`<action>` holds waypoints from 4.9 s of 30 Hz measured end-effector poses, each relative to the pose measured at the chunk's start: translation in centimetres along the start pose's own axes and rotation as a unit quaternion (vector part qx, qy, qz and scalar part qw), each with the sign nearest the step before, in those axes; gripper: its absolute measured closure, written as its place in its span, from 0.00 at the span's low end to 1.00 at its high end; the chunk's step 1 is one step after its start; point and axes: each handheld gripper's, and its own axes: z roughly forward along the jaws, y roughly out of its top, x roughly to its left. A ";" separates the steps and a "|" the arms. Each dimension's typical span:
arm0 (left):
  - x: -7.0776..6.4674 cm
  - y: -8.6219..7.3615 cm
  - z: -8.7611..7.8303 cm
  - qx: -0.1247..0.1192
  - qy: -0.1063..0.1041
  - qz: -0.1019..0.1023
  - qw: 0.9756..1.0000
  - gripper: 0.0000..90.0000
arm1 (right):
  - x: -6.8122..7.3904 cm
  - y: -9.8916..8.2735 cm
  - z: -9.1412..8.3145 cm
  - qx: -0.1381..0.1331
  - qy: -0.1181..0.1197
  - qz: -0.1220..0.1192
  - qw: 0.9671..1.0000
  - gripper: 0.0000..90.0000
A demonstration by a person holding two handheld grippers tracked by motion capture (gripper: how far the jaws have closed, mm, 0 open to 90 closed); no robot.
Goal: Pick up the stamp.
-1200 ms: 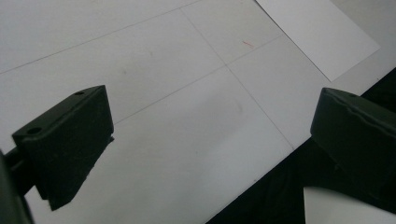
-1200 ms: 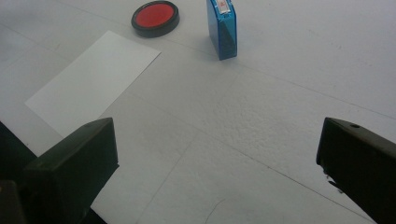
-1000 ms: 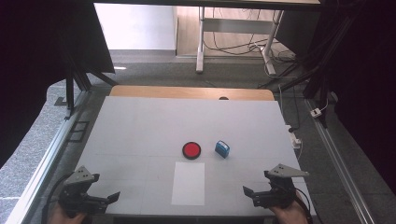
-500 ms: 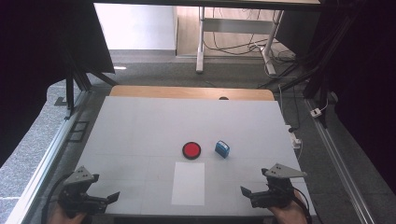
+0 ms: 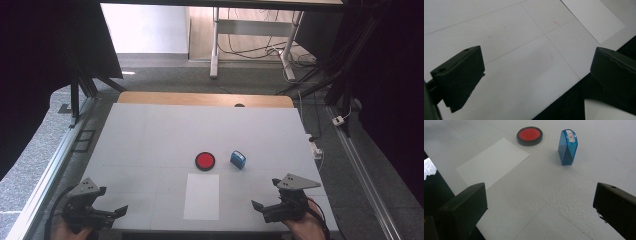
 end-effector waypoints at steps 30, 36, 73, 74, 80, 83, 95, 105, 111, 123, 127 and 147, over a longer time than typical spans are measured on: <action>-0.2 0.1 0.2 0.008 0.005 0.009 1.000 0.00 | -1.4 2.3 5.0 0.030 -0.003 0.032 0.999 0.00; -0.2 0.1 0.2 0.009 0.004 0.009 1.000 0.00 | -1.9 3.0 5.6 0.030 -0.016 0.031 0.999 0.00; -0.1 0.1 0.3 0.014 0.001 0.008 1.000 0.00 | -5.1 6.2 11.7 0.085 -0.036 0.004 0.996 0.00; -0.1 0.1 0.3 0.014 0.001 0.008 1.000 0.00 | -5.1 6.3 11.9 0.088 -0.038 0.002 0.995 0.00; -0.1 0.1 0.3 0.014 0.001 0.007 1.000 0.00 | -5.2 6.6 13.0 0.089 -0.038 0.004 0.995 0.00; -0.1 0.1 0.3 0.014 0.000 0.007 1.000 0.00 | -5.2 6.7 13.4 0.091 -0.043 0.003 0.995 0.00; -0.1 0.1 0.3 0.015 0.000 0.009 1.000 0.00 | -5.5 7.4 13.7 0.105 -0.048 -0.035 0.993 0.31; -0.2 0.1 0.3 0.018 0.002 0.011 1.000 0.00 | -5.7 7.9 13.7 0.114 -0.028 -0.040 0.992 0.60; -0.2 0.1 0.4 0.021 0.003 0.014 1.000 0.00 | -5.7 8.0 13.8 0.122 -0.025 -0.041 0.991 0.78; -0.3 0.2 0.4 0.022 0.003 0.016 1.000 0.00 | -5.9 8.2 13.6 0.124 -0.022 -0.035 0.991 0.79; -0.2 0.1 0.4 0.019 -0.001 0.013 1.000 0.00 | -5.8 8.3 13.4 0.124 -0.012 -0.023 0.992 0.79; 0.1 0.0 0.1 0.011 -0.021 0.006 1.000 0.00 | -4.9 8.7 11.3 0.090 -0.006 -0.054 0.994 0.79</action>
